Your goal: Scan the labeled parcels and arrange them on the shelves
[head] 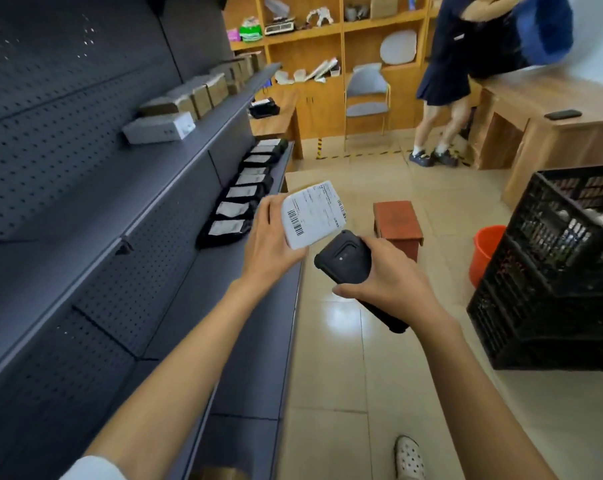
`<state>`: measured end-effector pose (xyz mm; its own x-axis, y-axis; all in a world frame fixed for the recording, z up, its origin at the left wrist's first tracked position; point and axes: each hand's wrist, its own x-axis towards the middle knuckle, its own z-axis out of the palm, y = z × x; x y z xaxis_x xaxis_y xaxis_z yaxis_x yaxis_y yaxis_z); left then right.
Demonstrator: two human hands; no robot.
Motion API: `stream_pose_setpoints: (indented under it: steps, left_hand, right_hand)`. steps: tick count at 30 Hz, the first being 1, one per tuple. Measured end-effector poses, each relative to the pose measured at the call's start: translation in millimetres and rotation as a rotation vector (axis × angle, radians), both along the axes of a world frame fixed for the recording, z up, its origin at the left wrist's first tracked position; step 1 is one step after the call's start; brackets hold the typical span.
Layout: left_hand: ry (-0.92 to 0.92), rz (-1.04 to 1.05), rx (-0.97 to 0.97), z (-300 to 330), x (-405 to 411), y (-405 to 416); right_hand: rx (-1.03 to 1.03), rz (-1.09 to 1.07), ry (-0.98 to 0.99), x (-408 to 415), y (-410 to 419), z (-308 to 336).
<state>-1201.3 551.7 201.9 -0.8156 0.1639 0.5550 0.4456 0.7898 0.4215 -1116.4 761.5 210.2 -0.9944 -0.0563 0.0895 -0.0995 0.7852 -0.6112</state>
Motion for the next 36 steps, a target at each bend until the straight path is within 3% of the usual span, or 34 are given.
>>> stream_pose_setpoints:
  steps: [8,13,20,27,36]
  left_hand:
    - [0.128,0.272,-0.073,70.7,-159.8,-14.6]
    - [0.159,0.536,-0.075,105.7,-200.4,-62.2]
    - [0.010,0.970,-0.051,129.2,-206.4,-148.9]
    - [-0.111,1.177,-0.041,121.5,-238.9,-204.5]
    - [-0.274,1.365,0.067,112.5,-288.6,-230.5]
  right_hand:
    - [-0.040,0.291,0.104,-222.9,-1.6,51.2]
    - [0.056,0.473,0.228,-332.6,-42.9,82.6]
    - [0.088,0.772,0.270,-411.4,-143.6,109.1]
    - [0.073,0.937,0.301,-471.9,-230.9,112.4]
    - [0.044,1.061,0.276,-534.2,-280.6,102.5]
